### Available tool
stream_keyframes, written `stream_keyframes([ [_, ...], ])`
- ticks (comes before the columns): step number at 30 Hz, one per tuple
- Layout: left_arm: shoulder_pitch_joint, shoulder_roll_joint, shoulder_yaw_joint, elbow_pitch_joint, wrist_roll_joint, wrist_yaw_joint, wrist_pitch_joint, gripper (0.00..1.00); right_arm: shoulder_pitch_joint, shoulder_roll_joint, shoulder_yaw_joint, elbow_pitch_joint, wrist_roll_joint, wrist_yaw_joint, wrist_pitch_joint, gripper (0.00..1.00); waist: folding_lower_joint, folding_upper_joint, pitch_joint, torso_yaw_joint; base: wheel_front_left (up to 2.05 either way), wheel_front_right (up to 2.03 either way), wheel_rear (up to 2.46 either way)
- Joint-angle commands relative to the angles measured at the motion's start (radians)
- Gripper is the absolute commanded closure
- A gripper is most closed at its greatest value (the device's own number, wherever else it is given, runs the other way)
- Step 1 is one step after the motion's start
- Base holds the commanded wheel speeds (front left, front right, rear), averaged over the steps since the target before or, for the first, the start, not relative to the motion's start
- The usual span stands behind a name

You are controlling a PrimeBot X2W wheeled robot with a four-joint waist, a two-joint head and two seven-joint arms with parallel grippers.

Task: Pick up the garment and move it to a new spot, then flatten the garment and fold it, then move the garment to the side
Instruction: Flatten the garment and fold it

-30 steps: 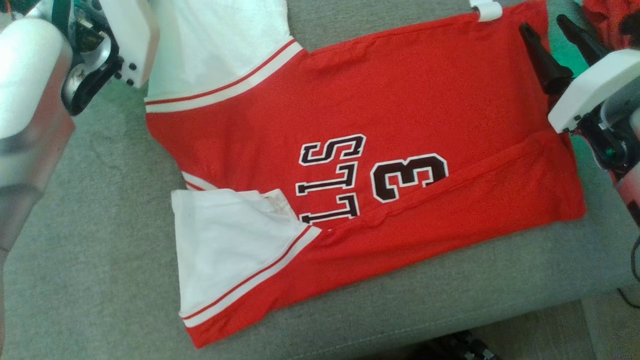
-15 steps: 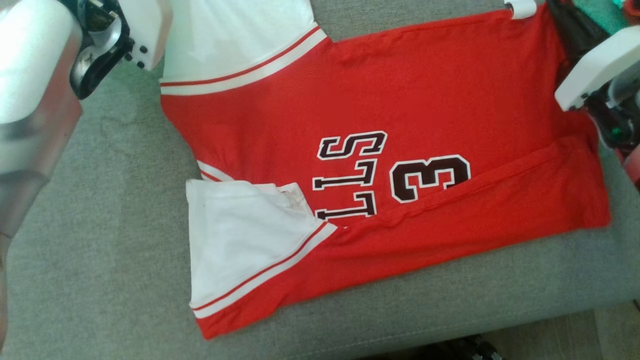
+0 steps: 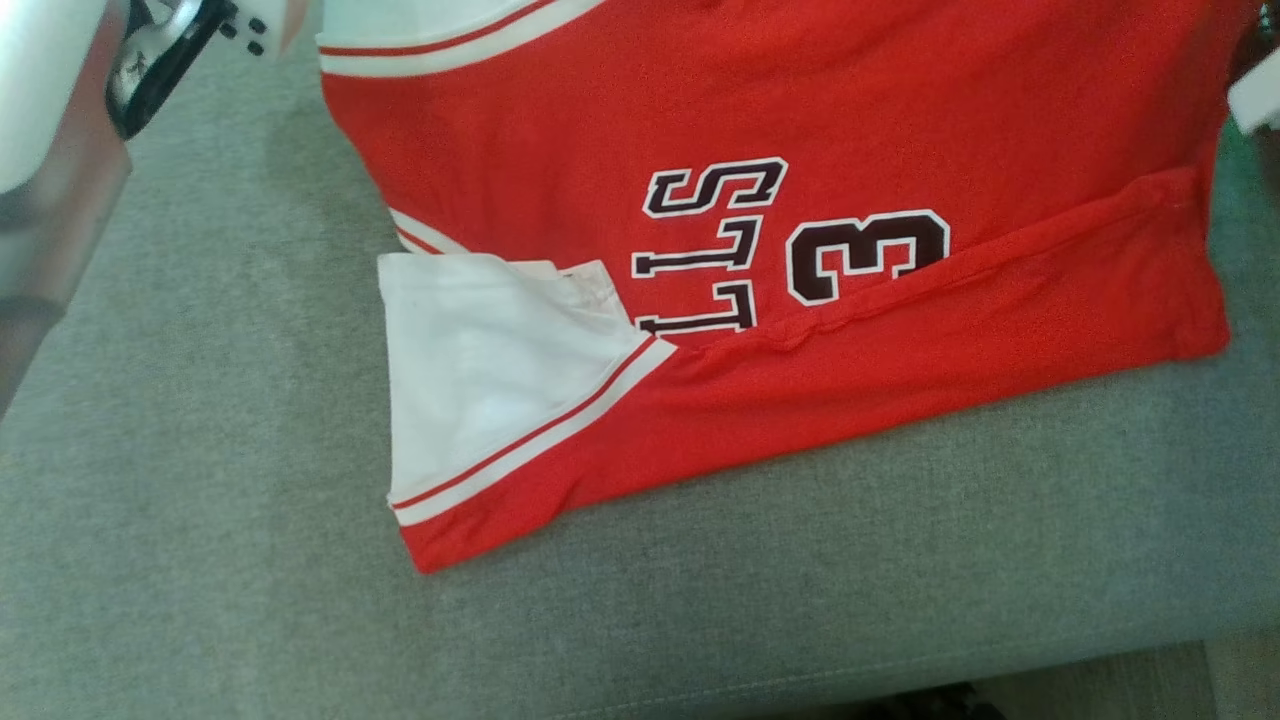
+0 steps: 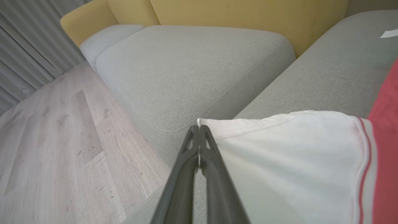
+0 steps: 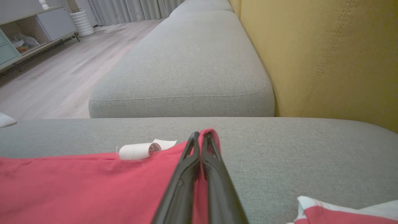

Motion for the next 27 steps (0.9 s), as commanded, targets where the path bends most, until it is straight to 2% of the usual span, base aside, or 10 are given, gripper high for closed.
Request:
stream_keyframes([
  [1, -0.044, 0.04, 0.035, -0.025, -0.001, 0.004, -0.012, 1.0, 0.02, -0.04, 0.011, -0.027, 0.012, 0.007, -0.009, 1.0, 0.0, 0.0, -0.013, 0.01, 0.0, 0.0, 0.0],
  [4, -0.001, 0.06, 0.021, -0.055, -0.015, 0.001, -0.032, 1.0, 0.062, -0.077, 0.039, -0.073, 0.046, 0.007, -0.008, 1.0, 0.0, 0.0, -0.037, 0.022, 0.0, 0.0, 0.0],
  [8, 0.087, 0.116, 0.005, -0.128, -0.03, 0.002, -0.045, 1.0, 0.132, -0.141, 0.072, -0.127, 0.082, 0.007, -0.009, 1.0, 0.0, 0.0, -0.072, 0.041, 0.0, 0.0, 0.0],
  [12, 0.201, 0.182, -0.004, -0.247, -0.053, 0.031, -0.037, 1.0, 0.204, -0.207, 0.094, -0.162, 0.114, 0.007, -0.012, 1.0, 0.0, 0.0, -0.103, 0.066, 0.0, 0.0, 0.0],
  [17, 0.352, 0.275, -0.002, -0.442, -0.079, 0.112, -0.038, 1.0, 0.284, -0.268, 0.093, -0.187, 0.147, 0.007, -0.031, 1.0, 0.0, 0.0, -0.127, 0.089, 0.0, 0.0, 0.0],
  [21, 0.482, 0.34, -0.012, -0.603, -0.091, 0.193, -0.04, 1.0, 0.34, -0.285, 0.086, -0.188, 0.162, 0.007, -0.044, 1.0, 0.0, 0.0, -0.134, 0.098, 0.0, 0.0, 0.0],
  [27, 0.629, 0.373, -0.059, -0.747, -0.089, 0.274, -0.044, 1.0, 0.419, -0.292, 0.073, -0.195, 0.175, 0.007, -0.055, 1.0, 0.0, 0.0, -0.135, 0.117, 0.0, 0.0, 0.0],
])
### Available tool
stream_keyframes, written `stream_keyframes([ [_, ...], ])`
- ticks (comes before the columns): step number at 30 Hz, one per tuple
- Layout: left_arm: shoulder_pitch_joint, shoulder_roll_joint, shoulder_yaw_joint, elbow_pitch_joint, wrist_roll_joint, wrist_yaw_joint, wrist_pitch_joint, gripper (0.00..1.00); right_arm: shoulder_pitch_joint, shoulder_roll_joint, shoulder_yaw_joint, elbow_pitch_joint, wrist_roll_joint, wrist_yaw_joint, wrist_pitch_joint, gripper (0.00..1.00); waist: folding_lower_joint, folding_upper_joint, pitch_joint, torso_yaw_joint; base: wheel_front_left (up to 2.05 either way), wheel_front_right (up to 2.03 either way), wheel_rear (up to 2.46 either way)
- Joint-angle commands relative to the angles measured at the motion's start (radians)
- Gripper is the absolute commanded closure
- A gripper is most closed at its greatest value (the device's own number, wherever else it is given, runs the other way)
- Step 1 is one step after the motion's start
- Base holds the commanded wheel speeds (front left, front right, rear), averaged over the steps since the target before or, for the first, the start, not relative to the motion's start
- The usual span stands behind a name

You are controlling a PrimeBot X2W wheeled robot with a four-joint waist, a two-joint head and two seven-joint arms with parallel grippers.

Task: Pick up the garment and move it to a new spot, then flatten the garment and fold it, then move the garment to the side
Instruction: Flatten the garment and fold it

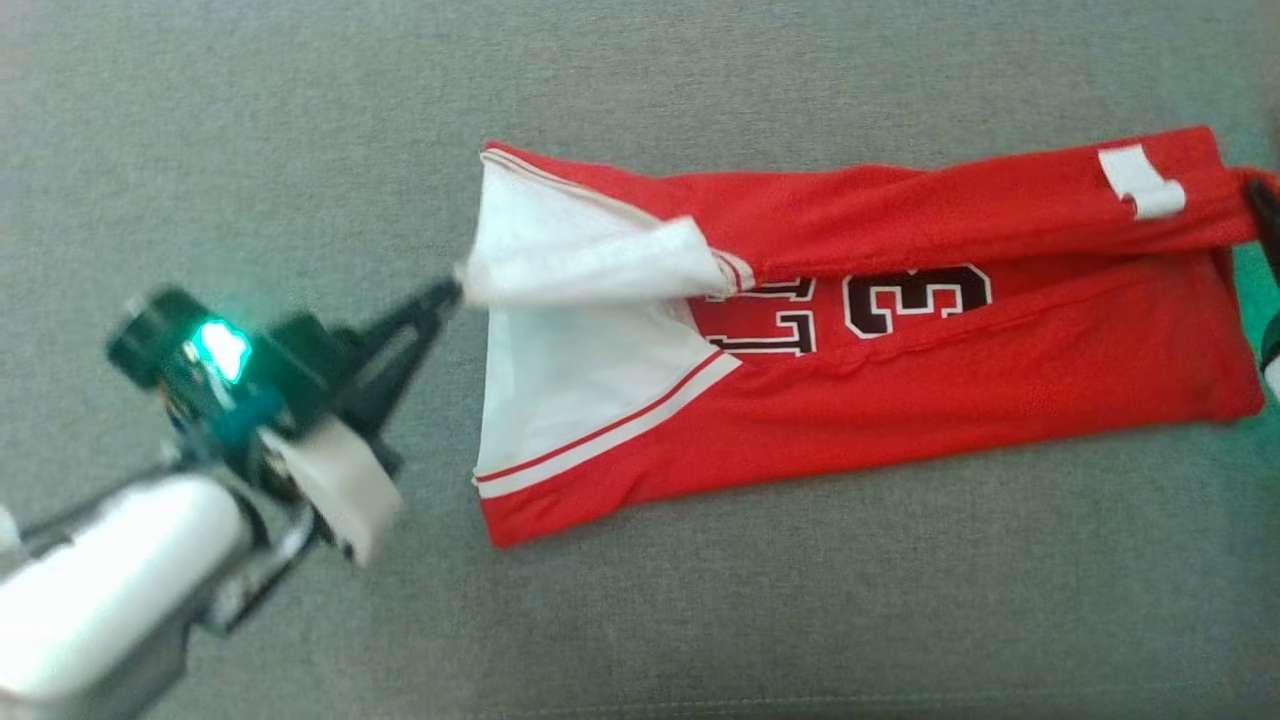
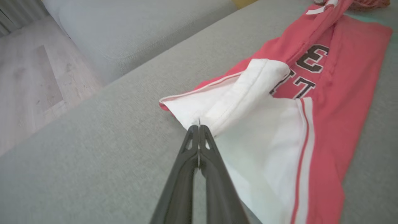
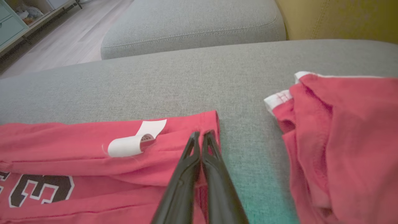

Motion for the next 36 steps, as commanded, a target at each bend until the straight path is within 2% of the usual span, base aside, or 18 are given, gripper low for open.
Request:
stream_keyframes([
  [1, -0.007, 0.047, 0.037, -0.035, 0.009, 0.021, -0.005, 1.0, 0.046, -0.058, -0.015, -0.008, 0.009, 0.007, -0.017, 1.0, 0.0002, -0.0001, 0.001, 0.005, 0.0, 0.0, 0.0],
  [8, 0.058, 0.03, 0.012, -0.058, 0.0, 0.052, -0.027, 1.0, 0.134, -0.066, -0.053, -0.007, 0.008, 0.007, -0.021, 1.0, 0.0002, -0.0001, -0.001, 0.017, 0.0, 0.0, 0.0],
  [16, 0.097, 0.038, 0.006, -0.079, -0.015, 0.072, -0.035, 1.0, 0.199, -0.037, -0.118, -0.006, -0.023, 0.007, -0.022, 1.0, 0.0002, -0.0001, -0.017, 0.008, 0.0, 0.0, 0.0],
  [17, 0.103, 0.032, 0.001, -0.079, -0.015, 0.075, -0.038, 1.0, 0.207, -0.029, -0.123, -0.007, -0.025, 0.007, -0.022, 0.97, 0.0002, -0.0001, -0.017, 0.006, 0.0, 0.0, 0.0],
  [18, 0.11, 0.023, -0.004, -0.076, -0.015, 0.078, -0.042, 1.0, 0.215, -0.021, -0.128, -0.007, -0.026, 0.007, -0.022, 0.87, 0.0002, -0.0001, -0.016, 0.004, 0.0, 0.0, 0.0],
  [19, 0.118, 0.013, -0.009, -0.071, -0.016, 0.082, -0.047, 1.0, 0.221, -0.014, -0.133, -0.004, -0.028, 0.007, -0.022, 0.57, 0.0002, -0.0001, -0.016, 0.003, 0.0, 0.0, 0.0],
  [20, 0.125, 0.001, -0.01, -0.063, -0.013, 0.09, -0.058, 1.0, 0.226, -0.006, -0.144, 0.004, -0.029, 0.007, -0.022, 0.0, 0.0002, -0.0001, -0.015, 0.002, 0.0, 0.0, 0.0],
  [21, 0.131, -0.011, -0.01, -0.051, -0.007, 0.101, -0.074, 0.84, 0.228, 0.005, -0.165, 0.014, -0.032, 0.007, -0.022, 0.0, 0.0002, -0.0001, -0.015, 0.001, 0.0, 0.0, 0.0],
  [22, 0.139, -0.026, -0.008, -0.038, -0.005, 0.115, -0.094, 0.15, 0.233, 0.018, -0.184, 0.019, -0.037, 0.007, -0.022, 0.0, 0.0002, -0.0001, -0.015, 0.001, 0.0, 0.0, 0.0],
  [23, 0.15, -0.043, -0.002, -0.024, -0.004, 0.13, -0.12, 0.0, 0.241, 0.031, -0.203, 0.02, -0.04, 0.007, -0.022, 0.0, 0.0002, -0.0001, -0.017, 0.0, 0.0, 0.0, 0.0],
  [26, 0.189, -0.107, 0.031, 0.02, -0.012, 0.196, -0.217, 0.0, 0.278, 0.065, -0.274, 0.017, -0.064, 0.007, -0.022, 0.0, 0.0002, -0.0001, -0.026, 0.002, 0.0, 0.0, 0.0],
  [30, 0.255, -0.211, 0.102, 0.071, -0.021, 0.309, -0.356, 0.0, 0.342, 0.116, -0.415, 0.004, -0.137, 0.007, -0.022, 0.0, 0.0002, -0.0001, -0.04, 0.007, 0.0, 0.0, 0.0],
  [33, 0.306, -0.296, 0.157, 0.086, -0.002, 0.371, -0.387, 0.0, 0.38, 0.169, -0.518, 0.012, -0.21, 0.007, -0.022, 0.0, 0.0002, -0.0001, -0.051, 0.012, 0.0, 0.0, 0.0],
  [36, 0.352, -0.383, 0.22, 0.065, 0.069, 0.402, -0.39, 0.0, 0.396, 0.227, -0.593, 0.053, -0.267, 0.007, -0.022, 0.0, 0.0002, -0.0001, -0.063, 0.024, 0.0, 0.0, 0.0],
])
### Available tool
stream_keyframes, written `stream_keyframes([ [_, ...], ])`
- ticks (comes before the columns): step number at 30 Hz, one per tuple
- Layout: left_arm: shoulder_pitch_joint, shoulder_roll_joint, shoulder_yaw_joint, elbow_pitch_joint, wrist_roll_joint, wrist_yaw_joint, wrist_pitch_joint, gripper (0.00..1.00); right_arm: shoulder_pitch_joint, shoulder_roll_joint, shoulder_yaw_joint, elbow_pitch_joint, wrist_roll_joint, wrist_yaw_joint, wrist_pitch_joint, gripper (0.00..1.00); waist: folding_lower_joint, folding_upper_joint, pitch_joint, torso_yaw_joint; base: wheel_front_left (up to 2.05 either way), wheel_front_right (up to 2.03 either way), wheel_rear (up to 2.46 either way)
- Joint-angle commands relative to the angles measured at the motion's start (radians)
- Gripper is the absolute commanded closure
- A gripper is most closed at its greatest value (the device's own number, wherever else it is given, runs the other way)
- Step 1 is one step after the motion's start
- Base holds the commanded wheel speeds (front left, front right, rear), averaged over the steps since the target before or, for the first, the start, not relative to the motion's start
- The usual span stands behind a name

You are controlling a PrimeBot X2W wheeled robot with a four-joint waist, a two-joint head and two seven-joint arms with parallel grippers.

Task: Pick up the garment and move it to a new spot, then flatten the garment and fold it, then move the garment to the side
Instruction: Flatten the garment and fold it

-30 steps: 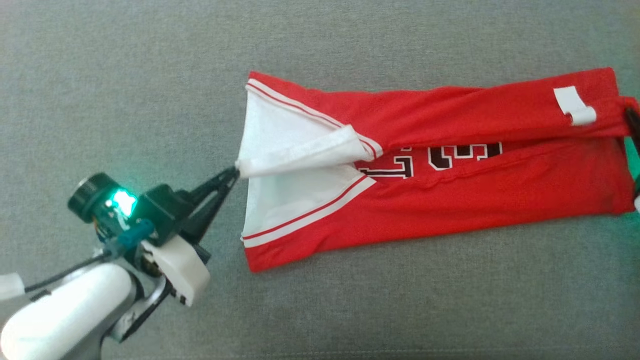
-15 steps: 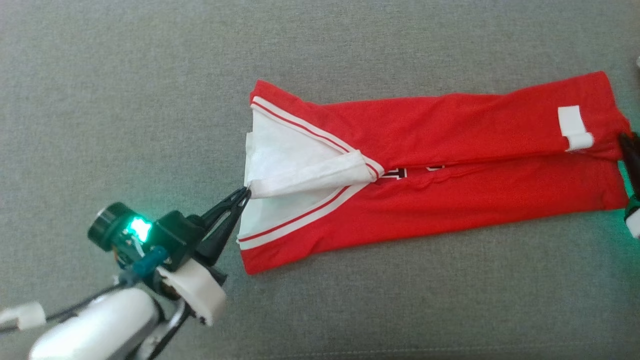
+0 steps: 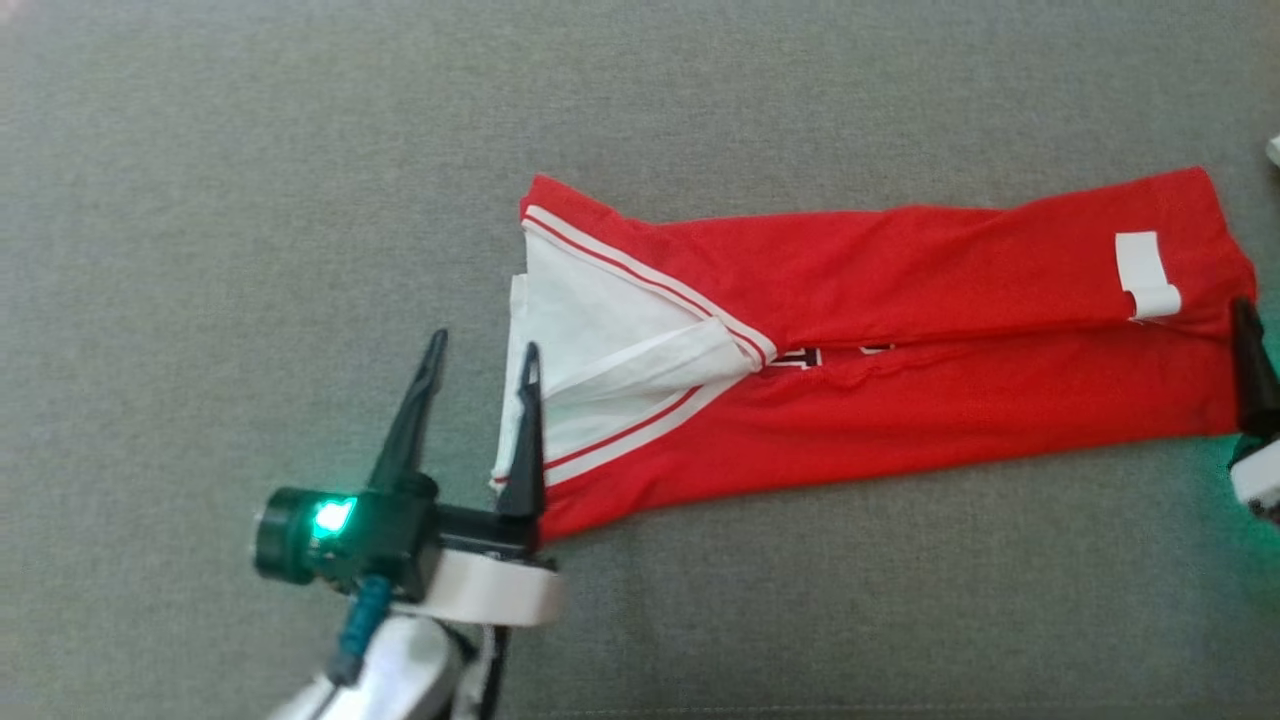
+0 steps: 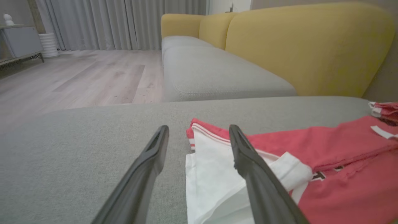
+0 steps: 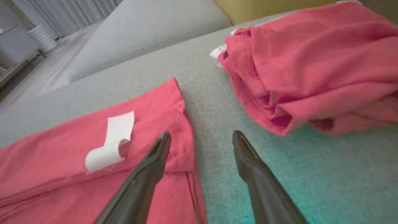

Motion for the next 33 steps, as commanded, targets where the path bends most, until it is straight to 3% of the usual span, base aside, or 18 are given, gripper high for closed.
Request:
stream_keyframes([
  [1, 0.012, -0.021, 0.071, -0.045, 0.052, 0.01, -0.009, 0.0, 0.02, -0.002, -0.022, 0.019, -0.024, 0.007, -0.013, 0.0, 0.0, -0.0001, -0.01, 0.012, 0.0, 0.0, 0.0],
  [6, 0.087, -0.12, 0.124, -0.054, 0.168, -0.024, -0.009, 0.0, 0.011, 0.067, -0.022, 0.138, -0.062, 0.007, 0.043, 0.0, 0.0, -0.0001, -0.036, 0.042, 0.0, 0.0, 0.0],
  [7, 0.099, -0.133, 0.133, -0.051, 0.185, -0.034, -0.009, 0.0, 0.008, 0.077, -0.018, 0.151, -0.067, 0.007, 0.058, 0.17, 0.0, -0.0001, -0.042, 0.045, 0.0, 0.0, 0.0],
  [9, 0.119, -0.157, 0.154, -0.047, 0.213, -0.053, -0.009, 0.0, 0.003, 0.09, -0.013, 0.167, -0.072, 0.007, 0.076, 0.92, 0.0, -0.0001, -0.054, 0.052, 0.0, 0.0, 0.0],
  [10, 0.129, -0.166, 0.165, -0.044, 0.226, -0.061, -0.009, 0.0, 0.001, 0.094, -0.013, 0.173, -0.075, 0.007, 0.078, 1.0, 0.0, -0.0001, -0.061, 0.055, 0.0, 0.0, 0.0],
  [13, 0.157, -0.185, 0.201, -0.041, 0.258, -0.085, -0.009, 0.0, -0.003, 0.093, -0.013, 0.175, -0.082, 0.007, 0.073, 1.0, 0.0, -0.0001, -0.081, 0.059, 0.0, 0.0, 0.0],
  [22, 0.257, -0.223, 0.335, -0.061, 0.343, -0.139, -0.009, 0.0, 0.016, -0.011, -0.092, 0.157, -0.066, 0.007, 0.056, 1.0, 0.0, -0.0001, -0.175, 0.063, 0.0, 0.0, 0.0],
  [33, 0.352, -0.242, 0.411, -0.052, 0.408, -0.197, -0.009, 0.0, 0.033, 0.066, -0.082, -0.079, -0.167, 0.007, 0.085, 1.0, 0.0, -0.0001, -0.272, 0.11, 0.0, 0.0, 0.0],
])
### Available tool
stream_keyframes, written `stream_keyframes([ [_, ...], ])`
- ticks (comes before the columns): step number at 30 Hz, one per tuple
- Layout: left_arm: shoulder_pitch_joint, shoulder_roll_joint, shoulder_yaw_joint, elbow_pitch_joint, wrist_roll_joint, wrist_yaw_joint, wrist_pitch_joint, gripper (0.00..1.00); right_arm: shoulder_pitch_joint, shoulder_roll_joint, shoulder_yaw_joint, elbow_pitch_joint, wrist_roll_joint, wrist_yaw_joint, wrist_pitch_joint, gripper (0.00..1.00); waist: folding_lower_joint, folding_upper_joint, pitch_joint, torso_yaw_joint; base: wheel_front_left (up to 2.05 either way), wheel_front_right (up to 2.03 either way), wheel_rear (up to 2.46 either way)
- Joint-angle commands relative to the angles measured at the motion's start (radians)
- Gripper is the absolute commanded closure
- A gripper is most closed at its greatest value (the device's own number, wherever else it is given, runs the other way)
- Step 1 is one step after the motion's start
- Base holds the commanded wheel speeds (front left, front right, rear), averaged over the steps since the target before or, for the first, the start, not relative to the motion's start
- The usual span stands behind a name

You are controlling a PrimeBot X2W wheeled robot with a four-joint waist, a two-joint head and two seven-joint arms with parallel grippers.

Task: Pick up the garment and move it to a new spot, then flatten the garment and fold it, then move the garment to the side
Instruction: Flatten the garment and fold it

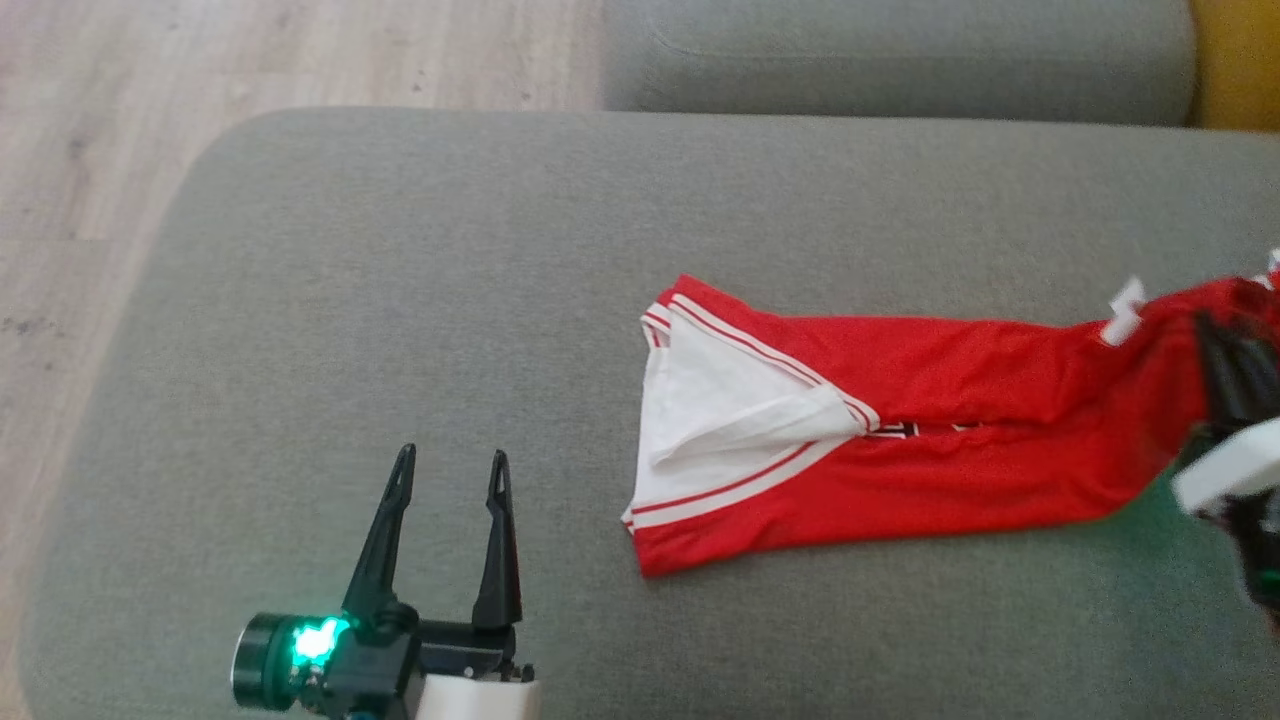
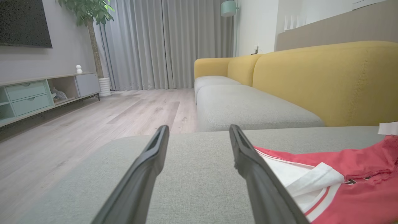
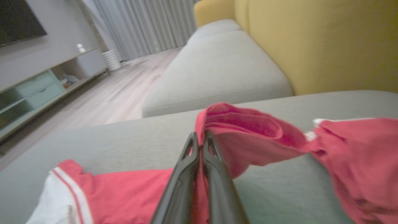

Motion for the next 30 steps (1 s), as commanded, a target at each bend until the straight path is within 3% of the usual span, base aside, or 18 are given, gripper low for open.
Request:
stream_keyframes([
  [1, -0.018, -0.007, 0.042, -0.028, 0.009, -0.004, -0.006, 0.0, -0.004, -0.01, 0.008, -0.046, -0.019, 0.007, 0.01, 1.0, 0.0001, 0.0, -0.02, 0.021, 0.0, 0.0, 0.0],
  [12, 0.02, -0.039, 0.078, -0.001, 0.032, -0.07, -0.006, 0.0, -0.001, 0.215, 0.073, -0.247, -0.167, 0.007, 0.201, 1.0, 0.0001, 0.0, -0.054, 0.123, 0.0, 0.0, 0.0],
  [22, 0.017, -0.073, 0.092, 0.026, 0.051, -0.112, -0.006, 0.0, -0.012, 0.388, 0.204, -0.21, -0.222, 0.007, 0.295, 1.0, 0.0001, 0.0, -0.028, 0.192, 0.0, 0.0, 0.0],
  [23, 0.018, -0.077, 0.094, 0.029, 0.052, -0.113, -0.006, 0.0, -0.013, 0.401, 0.211, -0.196, -0.223, 0.007, 0.3, 0.78, 0.0001, 0.0, -0.025, 0.194, 0.0, 0.0, 0.0],
  [24, 0.017, -0.08, 0.096, 0.03, 0.053, -0.115, -0.006, 0.0, -0.013, 0.411, 0.219, -0.185, -0.225, 0.007, 0.306, 0.0, 0.0001, 0.0, -0.023, 0.195, 0.0, 0.0, 0.0],
  [30, 0.019, -0.092, 0.123, 0.03, 0.064, -0.114, -0.006, 0.0, -0.022, 0.426, 0.163, -0.212, -0.234, 0.007, 0.189, 0.0, 0.0001, 0.0, -0.017, 0.166, 0.0, 0.0, 0.0],
])
